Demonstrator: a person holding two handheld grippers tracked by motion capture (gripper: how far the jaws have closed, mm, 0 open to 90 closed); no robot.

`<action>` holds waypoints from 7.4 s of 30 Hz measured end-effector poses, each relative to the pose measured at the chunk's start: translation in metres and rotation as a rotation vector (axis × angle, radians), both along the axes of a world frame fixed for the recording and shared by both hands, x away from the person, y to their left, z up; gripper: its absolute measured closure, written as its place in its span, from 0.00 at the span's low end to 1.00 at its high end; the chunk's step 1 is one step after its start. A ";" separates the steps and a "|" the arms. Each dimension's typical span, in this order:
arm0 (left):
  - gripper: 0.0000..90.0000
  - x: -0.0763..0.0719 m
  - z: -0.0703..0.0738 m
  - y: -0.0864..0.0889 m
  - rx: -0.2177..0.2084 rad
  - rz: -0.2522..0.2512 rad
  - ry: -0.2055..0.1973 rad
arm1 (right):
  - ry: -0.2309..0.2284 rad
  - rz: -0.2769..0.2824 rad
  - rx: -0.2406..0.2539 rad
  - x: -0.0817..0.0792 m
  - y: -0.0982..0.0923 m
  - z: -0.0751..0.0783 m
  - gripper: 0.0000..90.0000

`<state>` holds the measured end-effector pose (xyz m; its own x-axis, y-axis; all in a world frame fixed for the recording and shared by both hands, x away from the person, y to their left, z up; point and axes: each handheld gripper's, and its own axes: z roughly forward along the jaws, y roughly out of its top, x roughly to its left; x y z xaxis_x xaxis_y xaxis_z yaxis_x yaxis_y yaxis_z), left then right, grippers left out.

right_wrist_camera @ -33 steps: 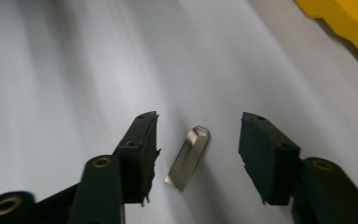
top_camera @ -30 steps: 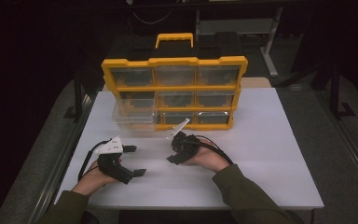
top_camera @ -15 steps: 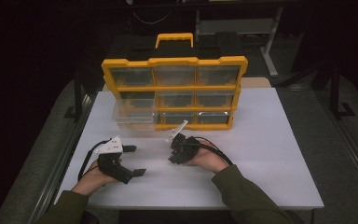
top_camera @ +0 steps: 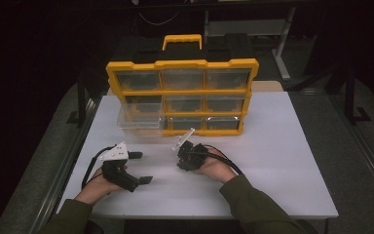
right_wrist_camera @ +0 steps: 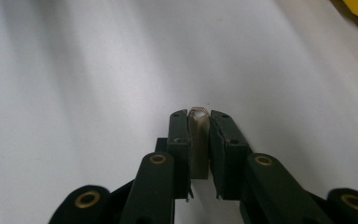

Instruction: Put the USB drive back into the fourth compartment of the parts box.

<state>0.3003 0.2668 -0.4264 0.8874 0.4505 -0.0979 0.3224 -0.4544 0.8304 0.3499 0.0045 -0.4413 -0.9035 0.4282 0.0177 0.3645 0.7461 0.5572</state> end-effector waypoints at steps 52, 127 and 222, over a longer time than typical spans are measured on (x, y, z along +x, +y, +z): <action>0.00 -0.001 0.000 -0.001 -0.001 -0.013 0.005 | 0.015 0.038 0.116 0.008 -0.011 0.055 0.87; 0.00 -0.002 0.002 -0.001 -0.003 -0.023 0.015 | -0.082 0.079 0.275 0.049 0.034 0.183 0.66; 0.00 -0.005 -0.001 0.004 0.007 -0.005 0.023 | -0.155 -0.346 0.379 -0.062 -0.192 -0.007 0.01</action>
<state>0.2948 0.2705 -0.4276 0.8872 0.4469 -0.1151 0.3390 -0.4619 0.8196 0.2882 -0.1872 -0.4480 -0.7148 0.6912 0.1064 0.4458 0.3331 0.8308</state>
